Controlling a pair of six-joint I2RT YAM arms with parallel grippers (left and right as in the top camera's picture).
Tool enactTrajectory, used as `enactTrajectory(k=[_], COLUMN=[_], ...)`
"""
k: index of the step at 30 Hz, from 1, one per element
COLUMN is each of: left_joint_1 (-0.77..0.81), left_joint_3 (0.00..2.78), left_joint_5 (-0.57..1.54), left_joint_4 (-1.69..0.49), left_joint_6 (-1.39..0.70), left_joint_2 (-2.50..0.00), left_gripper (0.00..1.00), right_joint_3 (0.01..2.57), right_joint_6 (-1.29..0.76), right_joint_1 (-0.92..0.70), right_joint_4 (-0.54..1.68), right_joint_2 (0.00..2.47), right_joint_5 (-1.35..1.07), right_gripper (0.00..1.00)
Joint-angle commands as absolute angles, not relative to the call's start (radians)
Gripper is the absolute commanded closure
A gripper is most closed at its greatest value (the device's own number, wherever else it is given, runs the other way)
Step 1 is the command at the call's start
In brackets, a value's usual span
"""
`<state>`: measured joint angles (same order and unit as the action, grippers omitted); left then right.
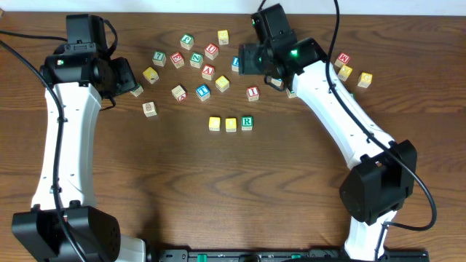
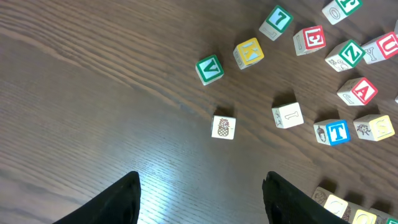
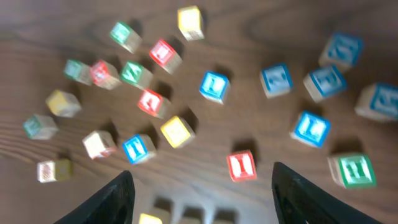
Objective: Spell out CORL
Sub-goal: 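Raise the right gripper and move it over the blue L block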
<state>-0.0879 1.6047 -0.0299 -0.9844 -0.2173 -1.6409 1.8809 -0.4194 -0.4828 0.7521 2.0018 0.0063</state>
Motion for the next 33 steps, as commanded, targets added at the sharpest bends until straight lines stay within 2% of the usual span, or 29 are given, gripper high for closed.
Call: enactTrajectory(k=[1,24,33], left_joint_1=[-0.089,-0.089,-0.089], left_joint_3=[1.607,1.607,1.607], left_joint_5=[-0.041,-0.041,-0.041], left_joint_4=[-0.987,-0.987,-0.987], left_joint_6=[-0.231,-0.23,-0.23], left_joint_2=[-1.648,-1.648,-1.648], left_gripper=[0.38,0.38,0.38], right_joint_3=[1.898,1.898,1.898], right_joint_6=[-0.395,-0.41,-0.554], right_joint_1=[-0.486,-0.452,-0.408], right_joint_4=[0.727,0.628,0.71], right_joint_2=[2.003,2.154,2.182], right_joint_5=[-0.003,0.093,0.237], right_gripper=[0.34,0.39,0.45])
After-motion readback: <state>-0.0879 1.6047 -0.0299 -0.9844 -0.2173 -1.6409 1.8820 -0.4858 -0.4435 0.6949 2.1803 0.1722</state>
